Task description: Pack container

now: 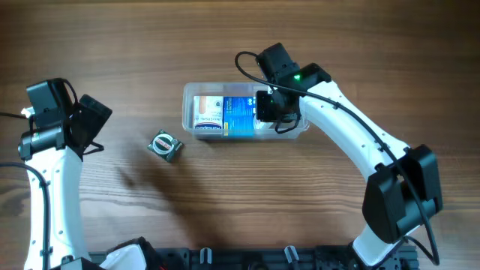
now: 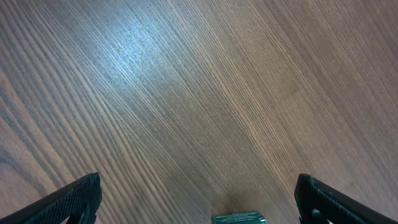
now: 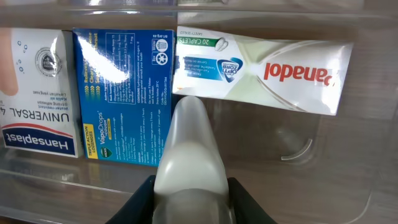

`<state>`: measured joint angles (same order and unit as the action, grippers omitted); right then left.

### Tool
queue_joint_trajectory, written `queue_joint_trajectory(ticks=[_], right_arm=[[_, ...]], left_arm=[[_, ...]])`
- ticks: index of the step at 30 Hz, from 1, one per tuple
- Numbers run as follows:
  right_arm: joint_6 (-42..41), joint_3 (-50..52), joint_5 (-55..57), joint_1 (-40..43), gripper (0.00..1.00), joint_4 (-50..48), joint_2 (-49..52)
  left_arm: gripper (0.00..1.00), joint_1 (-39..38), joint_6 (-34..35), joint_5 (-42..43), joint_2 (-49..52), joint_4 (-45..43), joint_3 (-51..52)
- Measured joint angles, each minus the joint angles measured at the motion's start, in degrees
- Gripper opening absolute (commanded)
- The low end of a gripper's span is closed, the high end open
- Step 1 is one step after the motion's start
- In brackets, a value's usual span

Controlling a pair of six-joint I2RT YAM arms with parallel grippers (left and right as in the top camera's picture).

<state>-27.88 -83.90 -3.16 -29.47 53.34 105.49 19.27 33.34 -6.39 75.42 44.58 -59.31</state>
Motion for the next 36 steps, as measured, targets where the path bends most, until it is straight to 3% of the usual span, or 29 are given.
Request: queue_joint_trajectory(ticks=[2, 36], right_arm=[[0.0, 0.0, -0.02, 0.0, 0.04, 0.02, 0.0], [-1.49, 0.0, -1.25, 0.0, 0.04, 0.0, 2.43]], left_arm=[[1.0, 0.0, 0.0, 0.0, 0.0, 0.0, 0.0], [1.0, 0.0, 0.0, 0.0, 0.0, 0.0, 0.0]])
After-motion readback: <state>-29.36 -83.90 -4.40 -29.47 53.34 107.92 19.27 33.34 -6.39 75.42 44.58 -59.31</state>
